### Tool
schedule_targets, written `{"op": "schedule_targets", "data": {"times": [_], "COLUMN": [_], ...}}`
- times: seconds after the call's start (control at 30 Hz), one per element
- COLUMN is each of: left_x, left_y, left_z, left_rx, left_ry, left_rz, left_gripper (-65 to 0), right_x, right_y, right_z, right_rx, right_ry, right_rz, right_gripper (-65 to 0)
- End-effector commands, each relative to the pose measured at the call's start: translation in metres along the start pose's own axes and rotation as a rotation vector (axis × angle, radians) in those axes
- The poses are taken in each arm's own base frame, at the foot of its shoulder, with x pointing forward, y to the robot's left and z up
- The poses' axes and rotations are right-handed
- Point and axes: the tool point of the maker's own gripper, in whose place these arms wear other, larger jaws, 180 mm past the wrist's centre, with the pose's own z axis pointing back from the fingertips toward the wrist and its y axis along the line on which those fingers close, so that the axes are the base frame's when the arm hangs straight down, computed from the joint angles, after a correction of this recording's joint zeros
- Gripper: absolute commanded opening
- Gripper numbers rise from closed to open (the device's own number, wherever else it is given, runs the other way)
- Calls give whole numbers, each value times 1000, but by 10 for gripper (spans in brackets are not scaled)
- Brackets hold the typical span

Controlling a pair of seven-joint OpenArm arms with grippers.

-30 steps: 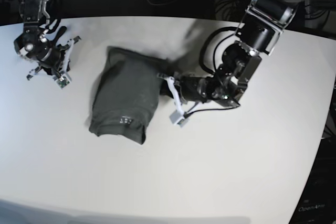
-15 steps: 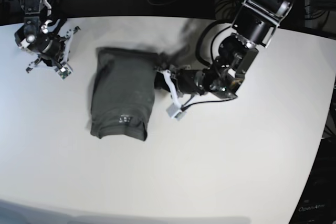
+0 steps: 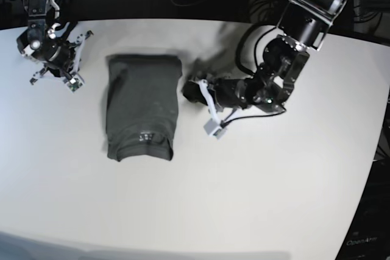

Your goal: Fold the T-shirt properly

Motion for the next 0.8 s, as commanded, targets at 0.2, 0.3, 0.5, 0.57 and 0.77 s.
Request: {"op": "schedule_targets", "data": {"times": [0.2,0.3,0.5,0.57,0.77], "left_x": [30,33,33,33,24], "left_y": [-6,-9,-10,-10,-19], "left_z": [31,33,33,33,44], "left_rx": [-47,-55,-58,-58,-66], "left_ry": [-99,-107,-108,-107,-114], "left_rz": [-26,-32,-34,-33,-68], "left_gripper": [-633,-633,-633,-633,-633], "right_x": [-24,-25,-29,-29,-52], "right_y": [-12,-12,-8,-9,-25], "right_z": [6,8,10,10,20], "right_rx": [-33,-34,-30,-31,-76], "right_ry": [72,71,78,79,110], "right_rz": [-9,-7,-2,-3,-62], "right_gripper": [-649,-649,-649,-649,-649]}}
